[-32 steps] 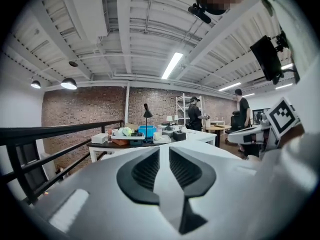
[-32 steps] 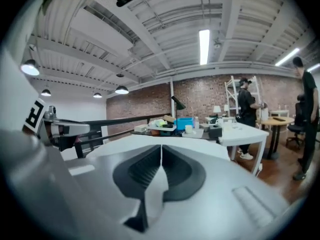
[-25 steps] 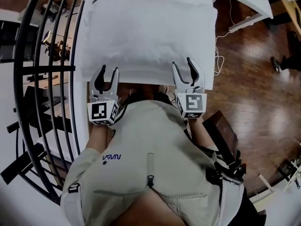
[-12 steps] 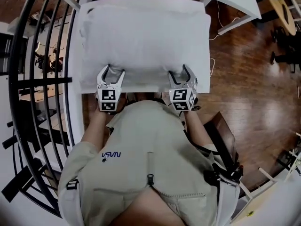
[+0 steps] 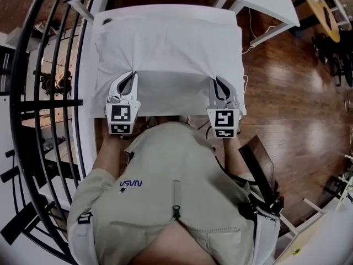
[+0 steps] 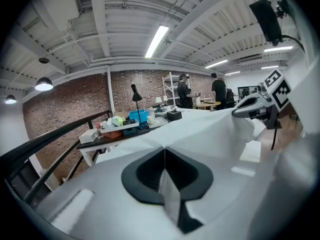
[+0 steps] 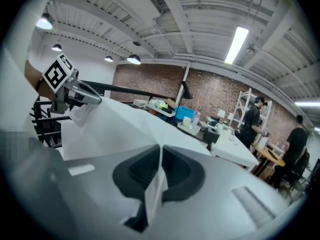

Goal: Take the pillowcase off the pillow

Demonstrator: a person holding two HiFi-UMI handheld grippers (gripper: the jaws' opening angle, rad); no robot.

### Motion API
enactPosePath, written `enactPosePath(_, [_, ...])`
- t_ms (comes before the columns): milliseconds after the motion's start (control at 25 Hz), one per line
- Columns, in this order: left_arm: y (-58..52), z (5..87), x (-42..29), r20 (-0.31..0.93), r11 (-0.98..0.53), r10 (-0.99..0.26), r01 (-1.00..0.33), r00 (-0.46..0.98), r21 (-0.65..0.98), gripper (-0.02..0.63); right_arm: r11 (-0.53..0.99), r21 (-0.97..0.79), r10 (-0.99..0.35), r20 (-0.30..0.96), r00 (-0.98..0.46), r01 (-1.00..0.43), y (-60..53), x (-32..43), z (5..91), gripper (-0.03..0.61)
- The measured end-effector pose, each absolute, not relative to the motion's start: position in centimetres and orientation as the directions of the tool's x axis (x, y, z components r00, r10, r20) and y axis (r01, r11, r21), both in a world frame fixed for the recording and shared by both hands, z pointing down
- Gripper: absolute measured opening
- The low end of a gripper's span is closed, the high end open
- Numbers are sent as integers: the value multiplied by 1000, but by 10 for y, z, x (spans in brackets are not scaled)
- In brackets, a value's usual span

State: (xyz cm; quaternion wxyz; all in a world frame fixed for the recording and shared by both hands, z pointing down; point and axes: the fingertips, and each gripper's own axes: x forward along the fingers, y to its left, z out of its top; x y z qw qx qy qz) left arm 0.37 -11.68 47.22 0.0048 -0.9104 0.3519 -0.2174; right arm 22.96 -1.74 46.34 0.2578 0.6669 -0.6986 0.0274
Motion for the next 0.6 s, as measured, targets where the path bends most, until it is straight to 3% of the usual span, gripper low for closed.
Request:
enactPosePath(280, [-131, 370, 6, 344, -759, -646, -620, 681, -198, 9, 200, 210, -894, 438, -91, -957, -25, 231, 372, 9])
enactPosePath(480, [-155, 373, 16, 417, -778, -618, -594, 667, -204, 12, 233, 170, -847, 519, -114, -957, -56, 246, 364, 9])
enactPosePath(600, [-170, 346, 15, 315, -704, -710, -637, 629, -315, 27, 210, 144, -842, 530, -103, -967, -91, 254, 358, 9])
